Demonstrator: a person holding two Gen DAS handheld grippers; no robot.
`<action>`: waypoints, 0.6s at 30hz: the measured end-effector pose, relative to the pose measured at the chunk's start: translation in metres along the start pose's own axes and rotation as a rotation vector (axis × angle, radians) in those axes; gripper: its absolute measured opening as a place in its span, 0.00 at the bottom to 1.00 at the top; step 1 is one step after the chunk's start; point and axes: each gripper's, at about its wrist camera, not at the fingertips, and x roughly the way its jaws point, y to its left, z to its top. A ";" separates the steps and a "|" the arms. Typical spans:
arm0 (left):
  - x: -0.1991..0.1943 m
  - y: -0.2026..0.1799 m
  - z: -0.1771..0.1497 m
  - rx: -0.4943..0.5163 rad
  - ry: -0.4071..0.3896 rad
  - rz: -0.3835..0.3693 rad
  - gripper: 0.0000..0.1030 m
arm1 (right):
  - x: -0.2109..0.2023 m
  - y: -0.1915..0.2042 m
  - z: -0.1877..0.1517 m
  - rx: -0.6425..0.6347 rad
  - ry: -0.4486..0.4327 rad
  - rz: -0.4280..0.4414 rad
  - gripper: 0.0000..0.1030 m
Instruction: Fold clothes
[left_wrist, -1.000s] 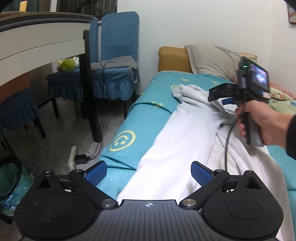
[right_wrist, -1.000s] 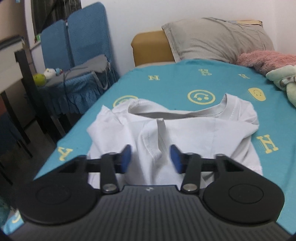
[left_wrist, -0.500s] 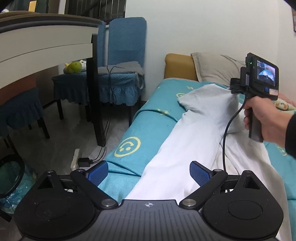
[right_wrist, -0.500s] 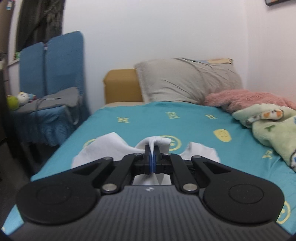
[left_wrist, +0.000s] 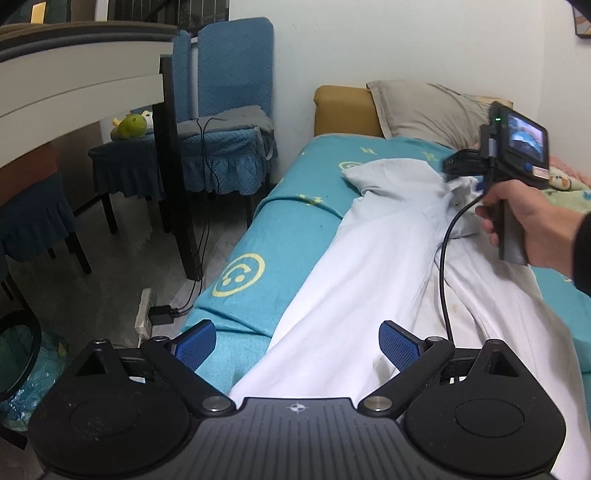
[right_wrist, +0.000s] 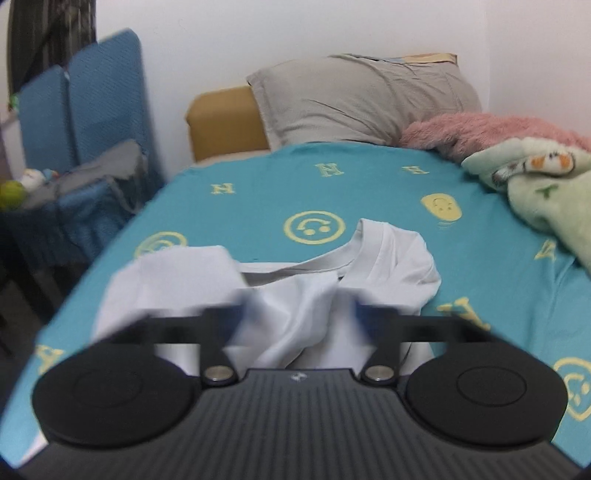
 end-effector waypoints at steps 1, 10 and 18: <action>-0.001 0.000 0.000 0.003 -0.004 0.002 0.94 | -0.011 -0.002 -0.001 0.012 -0.025 0.019 0.85; -0.015 -0.009 0.001 0.090 -0.011 -0.031 0.91 | -0.192 -0.014 0.006 -0.030 -0.121 0.113 0.85; -0.056 0.000 -0.006 0.022 0.100 -0.177 0.87 | -0.334 -0.051 -0.054 0.090 -0.005 0.138 0.85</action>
